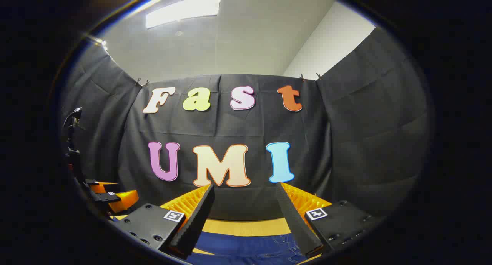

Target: Grasp the waist and the cuffs of the jeans and fold them to make the two legs overlap; first hold the waist and fold one-third of the jeans toward the cuffs, then hold the cuffs and fold the remaining one-third in the same direction to finish folding.

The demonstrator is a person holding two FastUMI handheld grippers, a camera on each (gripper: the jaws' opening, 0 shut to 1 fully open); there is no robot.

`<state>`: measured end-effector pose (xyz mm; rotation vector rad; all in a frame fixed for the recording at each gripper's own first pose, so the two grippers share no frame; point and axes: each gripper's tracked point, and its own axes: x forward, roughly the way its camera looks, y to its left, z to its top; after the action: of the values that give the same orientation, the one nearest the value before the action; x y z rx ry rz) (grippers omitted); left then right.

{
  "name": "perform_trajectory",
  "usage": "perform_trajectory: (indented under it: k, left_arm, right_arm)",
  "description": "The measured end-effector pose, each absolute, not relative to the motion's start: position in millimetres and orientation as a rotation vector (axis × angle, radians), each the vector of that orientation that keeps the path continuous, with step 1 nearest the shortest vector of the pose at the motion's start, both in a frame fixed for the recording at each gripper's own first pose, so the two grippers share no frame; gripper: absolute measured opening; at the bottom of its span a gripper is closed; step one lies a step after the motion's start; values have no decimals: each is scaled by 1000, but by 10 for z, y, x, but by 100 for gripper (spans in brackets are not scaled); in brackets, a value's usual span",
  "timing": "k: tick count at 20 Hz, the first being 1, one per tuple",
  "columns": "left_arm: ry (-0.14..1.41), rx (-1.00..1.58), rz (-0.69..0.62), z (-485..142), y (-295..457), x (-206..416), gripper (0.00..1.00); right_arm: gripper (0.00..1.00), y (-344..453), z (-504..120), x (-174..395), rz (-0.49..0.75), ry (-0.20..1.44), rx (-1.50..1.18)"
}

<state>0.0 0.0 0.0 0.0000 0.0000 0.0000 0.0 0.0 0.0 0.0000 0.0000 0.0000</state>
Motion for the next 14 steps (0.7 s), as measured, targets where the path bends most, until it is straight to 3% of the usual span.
perform_trajectory:
  k: [7,8,14]
  left_arm:
    - [43,222,15,-164,464,-171,94]
    - [68,279,11,-251,555,-212,97]
    - [309,612,-70,-1026,1043,-540,95]
  right_arm:
    - [100,-99,-150,115,25,14,10]
    - [98,-129,-189,137,24,22,11]
    - [100,-261,-456,217,9,71,-7]
